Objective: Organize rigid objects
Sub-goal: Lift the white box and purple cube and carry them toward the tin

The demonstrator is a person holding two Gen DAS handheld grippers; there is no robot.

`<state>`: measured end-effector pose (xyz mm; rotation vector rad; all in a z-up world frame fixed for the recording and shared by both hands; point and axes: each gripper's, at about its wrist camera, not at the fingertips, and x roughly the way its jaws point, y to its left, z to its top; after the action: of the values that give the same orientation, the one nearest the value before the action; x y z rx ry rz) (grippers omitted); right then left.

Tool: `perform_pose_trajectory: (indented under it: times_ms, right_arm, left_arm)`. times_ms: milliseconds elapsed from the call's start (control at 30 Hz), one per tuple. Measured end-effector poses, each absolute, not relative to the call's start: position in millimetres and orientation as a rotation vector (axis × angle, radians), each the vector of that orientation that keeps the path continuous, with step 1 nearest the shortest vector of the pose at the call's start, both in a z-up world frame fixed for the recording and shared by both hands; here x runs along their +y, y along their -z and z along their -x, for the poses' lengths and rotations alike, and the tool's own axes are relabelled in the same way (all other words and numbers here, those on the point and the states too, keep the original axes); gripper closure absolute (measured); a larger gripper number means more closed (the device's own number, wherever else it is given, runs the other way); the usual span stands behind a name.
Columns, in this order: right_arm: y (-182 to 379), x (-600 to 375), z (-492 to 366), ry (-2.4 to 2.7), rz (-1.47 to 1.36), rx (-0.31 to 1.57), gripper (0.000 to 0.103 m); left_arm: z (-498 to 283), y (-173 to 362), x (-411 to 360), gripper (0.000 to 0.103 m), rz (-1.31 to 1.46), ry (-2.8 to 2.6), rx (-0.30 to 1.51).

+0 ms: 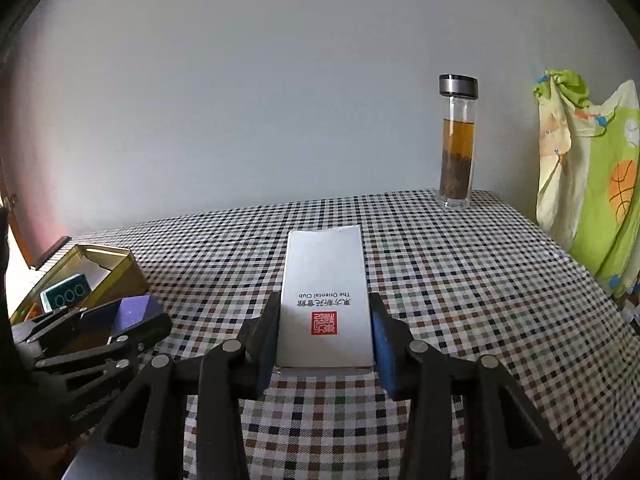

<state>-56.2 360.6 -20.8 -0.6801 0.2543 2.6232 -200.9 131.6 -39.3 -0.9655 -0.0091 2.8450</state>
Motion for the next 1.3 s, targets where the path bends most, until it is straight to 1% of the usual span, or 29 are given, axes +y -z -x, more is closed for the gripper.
perform_pose_trajectory:
  times_ms: [100, 333, 567, 1067, 1300]
  right_arm:
    - [20.9, 357.9, 55.9, -2.627, 0.691, 0.265, 0.059]
    - [22.0, 343.0, 56.8, -2.612, 0.717, 0.204, 0.059]
    - [21.5, 335.0, 49.8, -2.632, 0.696, 0.214, 0.059]
    - [18.3, 315.7, 41.9, -2.684, 0.683, 0.204, 0.059]
    - [16.3, 306.6, 36.5, -2.716, 0.657, 0.198, 0.059]
  left_arm:
    - [188.7, 36.0, 134.0, 0.055, 0.912, -2.865, 0.016]
    - [163.6, 25.5, 132.9, 0.055, 0.780, -2.908, 0.041]
    - [149.8, 21.9, 132.4, 0.055, 0.745, -2.910, 0.052]
    - [132.1, 19.2, 117.9, 0.055, 0.699, -2.925, -0.005]
    - [123.6, 17.6, 116.7, 0.055, 0.661, -2.939, 0.012]
